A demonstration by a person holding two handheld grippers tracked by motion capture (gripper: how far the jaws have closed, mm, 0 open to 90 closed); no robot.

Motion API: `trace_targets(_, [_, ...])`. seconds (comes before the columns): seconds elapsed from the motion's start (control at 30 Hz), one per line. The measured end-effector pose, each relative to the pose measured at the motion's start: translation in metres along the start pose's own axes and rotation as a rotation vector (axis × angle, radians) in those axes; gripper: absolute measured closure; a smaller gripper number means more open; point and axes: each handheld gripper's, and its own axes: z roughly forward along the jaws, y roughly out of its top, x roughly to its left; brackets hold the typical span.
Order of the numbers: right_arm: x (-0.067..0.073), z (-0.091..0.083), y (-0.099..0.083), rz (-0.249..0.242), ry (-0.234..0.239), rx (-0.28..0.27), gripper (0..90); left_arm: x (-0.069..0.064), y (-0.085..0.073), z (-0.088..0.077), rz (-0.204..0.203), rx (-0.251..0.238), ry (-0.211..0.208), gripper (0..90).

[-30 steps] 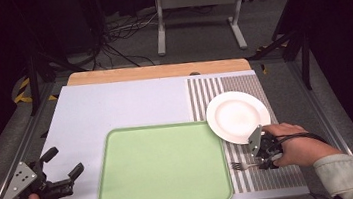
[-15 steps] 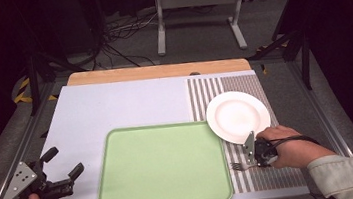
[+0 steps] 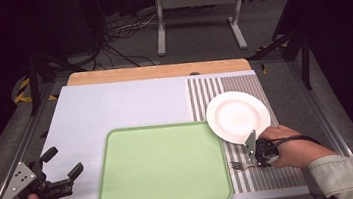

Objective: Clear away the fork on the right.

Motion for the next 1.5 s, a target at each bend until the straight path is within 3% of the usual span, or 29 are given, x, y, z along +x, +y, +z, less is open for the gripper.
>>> trace_targets(0.57, [-0.003,-0.039,0.0,0.064,-0.067,-0.175,85.4,0.001,0.0,-0.001,-0.006,-0.007,-0.001,0.3])
trace_targets(0.67, [-0.003,-0.047,0.001,0.094,-0.086,-0.217,85.4,0.001,0.0,-0.001,-0.007,-0.006,-0.001,0.3])
trace_targets(1.2, [-0.004,-0.07,0.004,0.13,-0.154,-0.432,85.5,0.001,0.001,-0.002,-0.003,-0.009,0.0,0.3])
trace_targets(1.5, [-0.004,-0.079,0.009,0.242,-0.161,-0.573,85.5,0.001,0.001,-0.002,-0.003,-0.01,-0.001,0.3])
